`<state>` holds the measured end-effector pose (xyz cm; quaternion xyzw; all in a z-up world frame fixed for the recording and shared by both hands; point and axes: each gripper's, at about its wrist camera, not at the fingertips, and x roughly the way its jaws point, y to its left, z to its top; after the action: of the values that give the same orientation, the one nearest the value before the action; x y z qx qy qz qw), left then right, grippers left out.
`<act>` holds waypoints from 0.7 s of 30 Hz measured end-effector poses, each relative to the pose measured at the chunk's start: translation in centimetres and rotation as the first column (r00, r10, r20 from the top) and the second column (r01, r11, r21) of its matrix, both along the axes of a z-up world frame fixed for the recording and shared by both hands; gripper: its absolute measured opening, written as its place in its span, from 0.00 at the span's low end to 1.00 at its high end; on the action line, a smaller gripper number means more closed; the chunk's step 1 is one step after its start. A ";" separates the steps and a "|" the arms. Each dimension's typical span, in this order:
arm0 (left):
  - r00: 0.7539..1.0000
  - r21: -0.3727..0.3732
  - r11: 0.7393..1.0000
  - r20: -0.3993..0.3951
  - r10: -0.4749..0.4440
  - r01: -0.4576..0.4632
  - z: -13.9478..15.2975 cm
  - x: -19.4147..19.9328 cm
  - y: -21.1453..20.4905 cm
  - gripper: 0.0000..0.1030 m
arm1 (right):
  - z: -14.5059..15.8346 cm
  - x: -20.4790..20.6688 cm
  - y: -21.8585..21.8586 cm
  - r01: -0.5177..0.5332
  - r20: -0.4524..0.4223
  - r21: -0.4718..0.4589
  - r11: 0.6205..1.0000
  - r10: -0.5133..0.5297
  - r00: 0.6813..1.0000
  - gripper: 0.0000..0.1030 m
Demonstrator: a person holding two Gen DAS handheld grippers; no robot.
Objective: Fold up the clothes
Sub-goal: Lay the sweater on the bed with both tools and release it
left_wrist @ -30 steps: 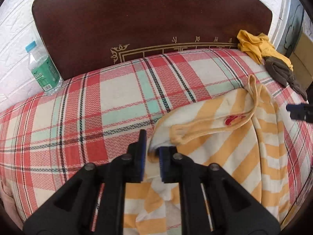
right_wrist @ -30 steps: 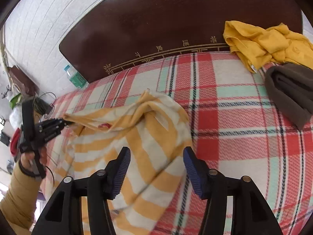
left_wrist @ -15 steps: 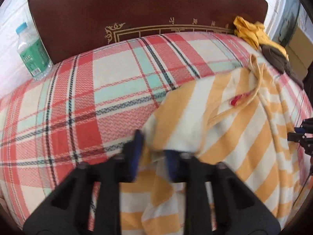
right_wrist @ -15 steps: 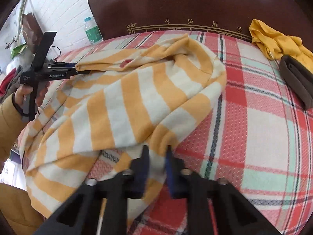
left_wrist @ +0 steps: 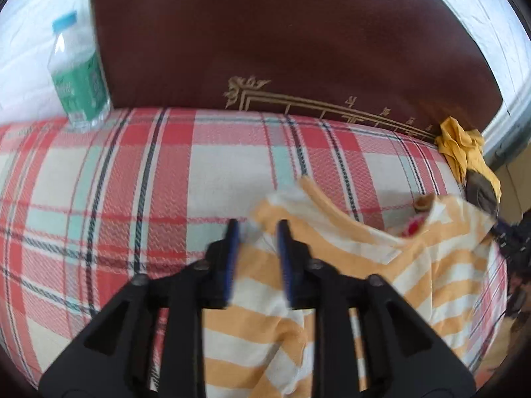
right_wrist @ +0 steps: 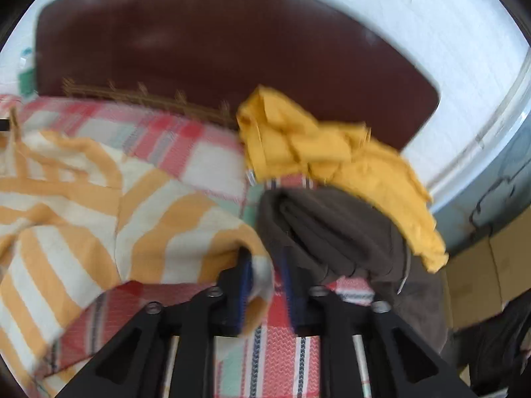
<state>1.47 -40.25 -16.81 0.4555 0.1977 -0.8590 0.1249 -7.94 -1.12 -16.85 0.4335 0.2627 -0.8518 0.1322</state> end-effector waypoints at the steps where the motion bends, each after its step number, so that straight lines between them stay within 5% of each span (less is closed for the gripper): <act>1: 1.000 0.029 0.999 0.004 0.021 -0.022 -0.5 0.4 -0.4 0.47 | -0.9 -0.6 0.4 0.032 0.045 -0.027 0.999 -0.031 0.999 0.31; 5: 1.000 0.091 0.995 -0.004 0.030 -0.030 -0.7 4.4 -1.5 0.49 | 0.0 1.9 2.5 0.035 0.071 -0.242 0.970 -0.018 0.997 0.39; 8: 0.997 0.100 0.992 -0.042 -0.069 0.073 0.0 9.4 1.0 0.51 | 1.4 6.7 3.0 -0.060 0.111 -0.430 0.901 0.119 0.987 0.61; 11: 0.982 0.094 0.978 -0.047 -0.181 0.185 0.0 14.0 4.7 0.71 | 1.6 12.3 2.7 -0.168 0.172 -0.550 0.818 0.308 0.936 0.64; 16: 0.941 0.300 0.892 -0.071 -0.332 0.338 -2.2 20.1 11.2 0.73 | 2.3 21.5 2.2 -0.343 0.149 -0.607 0.717 0.527 0.837 0.64; 19: 0.923 0.305 0.874 -0.054 -0.380 0.378 -2.8 21.6 14.1 0.73 | 5.3 25.7 3.6 -0.428 0.064 -0.643 0.635 0.602 0.796 0.64; 21: 0.915 0.377 0.838 -0.081 -0.395 0.395 -3.4 22.2 15.4 0.77 | 7.6 28.0 4.8 -0.483 -0.023 -0.663 0.572 0.629 0.777 0.65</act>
<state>23.68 -24.90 -20.22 0.5020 0.2644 -0.8103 -0.1467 20.02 3.70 -9.21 0.3460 0.0659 -0.7499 0.5601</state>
